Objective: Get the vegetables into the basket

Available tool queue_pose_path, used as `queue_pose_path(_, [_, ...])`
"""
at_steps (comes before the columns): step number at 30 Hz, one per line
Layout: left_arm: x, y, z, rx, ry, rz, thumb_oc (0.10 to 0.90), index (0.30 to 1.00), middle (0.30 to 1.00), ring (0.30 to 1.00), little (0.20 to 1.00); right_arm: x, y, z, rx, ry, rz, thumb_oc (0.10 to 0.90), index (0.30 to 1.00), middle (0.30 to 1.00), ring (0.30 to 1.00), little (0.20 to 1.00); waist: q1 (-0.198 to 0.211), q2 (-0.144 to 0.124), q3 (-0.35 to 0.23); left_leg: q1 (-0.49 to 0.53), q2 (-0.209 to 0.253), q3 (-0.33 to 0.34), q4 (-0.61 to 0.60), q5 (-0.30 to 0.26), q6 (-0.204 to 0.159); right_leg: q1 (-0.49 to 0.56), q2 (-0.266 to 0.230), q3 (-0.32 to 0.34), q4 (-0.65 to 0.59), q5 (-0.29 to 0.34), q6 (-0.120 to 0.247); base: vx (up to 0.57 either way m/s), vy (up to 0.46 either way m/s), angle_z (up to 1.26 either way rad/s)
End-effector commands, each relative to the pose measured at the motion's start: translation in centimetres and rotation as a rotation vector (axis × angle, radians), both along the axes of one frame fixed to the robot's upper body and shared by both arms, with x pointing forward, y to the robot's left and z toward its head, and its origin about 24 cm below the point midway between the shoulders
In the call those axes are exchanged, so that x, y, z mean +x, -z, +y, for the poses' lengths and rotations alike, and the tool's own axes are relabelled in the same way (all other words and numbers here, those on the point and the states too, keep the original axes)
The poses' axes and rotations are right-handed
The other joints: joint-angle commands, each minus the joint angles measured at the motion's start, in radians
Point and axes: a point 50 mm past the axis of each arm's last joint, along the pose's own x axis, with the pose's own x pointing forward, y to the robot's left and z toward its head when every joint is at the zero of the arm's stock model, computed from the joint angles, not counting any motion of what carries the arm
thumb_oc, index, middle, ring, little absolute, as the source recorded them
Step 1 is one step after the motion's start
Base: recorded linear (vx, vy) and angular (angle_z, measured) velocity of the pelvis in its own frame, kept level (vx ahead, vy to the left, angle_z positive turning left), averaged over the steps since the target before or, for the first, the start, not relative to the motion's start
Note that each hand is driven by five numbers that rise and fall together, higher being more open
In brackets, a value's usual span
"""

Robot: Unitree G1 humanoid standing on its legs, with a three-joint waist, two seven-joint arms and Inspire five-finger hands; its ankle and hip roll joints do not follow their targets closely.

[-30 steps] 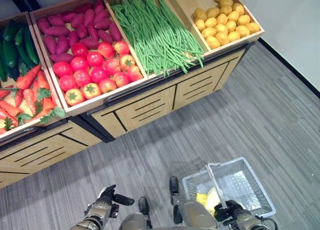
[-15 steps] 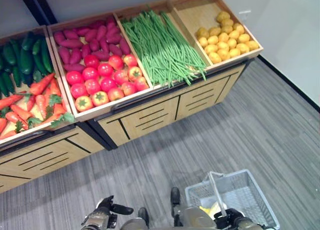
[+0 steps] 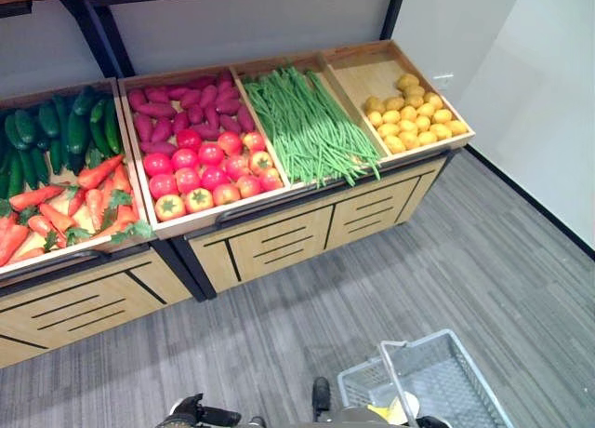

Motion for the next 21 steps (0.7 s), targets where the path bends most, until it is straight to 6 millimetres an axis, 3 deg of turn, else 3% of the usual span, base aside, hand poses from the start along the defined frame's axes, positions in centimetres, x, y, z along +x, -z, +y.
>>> queue_pose_path(1, [-0.3,0.0,0.2,0.034,0.057,0.031,0.9,1.0,1.0,1.0,1.0,1.6,-0.4,-0.8,-0.017,-0.023,-0.036,0.4,0.3,0.3,0.3,0.3,0.006,0.017,0.036,-0.056,-0.034,0.078,0.006,-0.052,0.038,0.049,-0.046,-0.029,0.122,-0.228,0.087,0.01,0.075,-0.07])
queue_pose_path(3, [-0.3,0.0,0.2,0.033,0.056,0.029,0.9,1.0,1.0,1.0,1.0,1.7,-0.5,-0.9,-0.02,-0.022,-0.037,0.4,0.3,0.3,0.3,0.3,0.008,0.017,0.04,-0.055,-0.038,0.079,0.006,-0.053,0.043,0.04,-0.049,-0.027,0.139,-0.232,0.09,0.03,0.124,-0.07])
queue_pose_path(7, [0.2,-0.2,0.8,0.05,0.052,0.015,0.9,1.0,1.0,1.0,1.0,2.5,-0.6,-0.9,-0.023,-0.025,-0.067,0.4,0.3,0.3,0.3,0.3,0.013,0.01,0.07,-0.074,-0.046,0.08,0.05,-0.085,0.071,-0.034,-0.063,-0.016,0.297,-0.26,0.101,0.03,0.203,-0.15])
queue_pose_path(8, [0.2,-0.3,0.9,0.05,0.048,0.013,0.9,1.0,1.0,1.0,1.0,2.8,-0.7,-1.0,-0.028,-0.032,-0.081,0.4,0.3,0.3,0.3,0.3,0.015,0.007,0.082,-0.071,-0.052,0.088,0.056,-0.096,0.083,-0.067,-0.079,-0.028,0.39,-0.266,0.109,0.01,0.26,-0.33])
queue_pose_path(9, [0.3,-0.3,1.1,0.056,0.043,0.008,0.9,1.0,1.0,1.0,1.0,3.1,-0.8,-0.9,-0.03,-0.045,-0.092,0.4,0.3,0.3,0.3,0.3,0.015,0.005,0.102,-0.06,-0.06,0.094,0.058,-0.099,0.091,-0.129,-0.096,-0.025,0.507,-0.218,0.121,0.02,0.244,-0.38])
queue_pose_path(10, [0.3,-0.4,1.2,0.059,0.037,0.005,0.9,1.0,1.0,1.0,1.0,3.2,-0.8,-1.0,-0.032,-0.046,-0.095,0.4,0.3,0.3,0.3,0.3,0.013,0.005,0.112,-0.054,-0.062,0.096,0.057,-0.101,0.093,-0.155,-0.099,-0.018,0.554,-0.208,0.123,0.02,0.165,-0.4])
queue_pose_path(13, [0.5,-0.5,1.4,0.062,0.027,-0.005,0.9,1.0,1.0,1.0,1.0,3.1,-0.8,-0.9,-0.032,-0.043,-0.098,0.4,0.3,0.3,0.3,0.3,0.017,0.005,0.118,-0.046,-0.06,0.099,0.051,-0.098,0.089,-0.181,-0.086,-0.015,0.513,-0.199,0.118,0.04,0.043,-0.2])
queue_pose_path(14, [0.9,-0.6,1.6,0.067,0.014,-0.022,0.9,1.0,1.0,1.0,1.0,3.1,-0.8,-1.0,-0.035,-0.033,-0.098,0.4,0.3,0.3,0.3,0.3,0.016,0.009,0.126,-0.049,-0.055,0.1,0.054,-0.096,0.078,-0.198,-0.051,0.015,0.307,-0.154,0.123,0.1,-0.045,0.0])
queue_pose_path(15, [1.1,-0.7,1.7,0.069,0.023,-0.025,0.9,1.0,1.0,1.0,1.0,2.7,-0.7,-1.0,-0.03,-0.028,-0.085,0.4,0.3,0.3,0.3,0.3,0.009,0.005,0.126,-0.05,-0.057,0.086,0.078,-0.11,0.074,-0.184,-0.043,0.049,0.242,-0.138,0.131,0.16,-0.06,0.1])
queue_pose_path(21, [0.8,-0.5,1.2,0.06,0.029,-0.015,0.9,1.0,1.0,1.0,1.0,2.4,-0.7,-0.9,-0.026,-0.037,-0.076,0.4,0.3,0.3,0.3,0.3,0.011,0.006,0.093,-0.025,-0.056,0.065,0.07,-0.112,0.059,-0.098,-0.03,0.04,0.176,-0.155,0.111,0.13,-0.076,0.43])
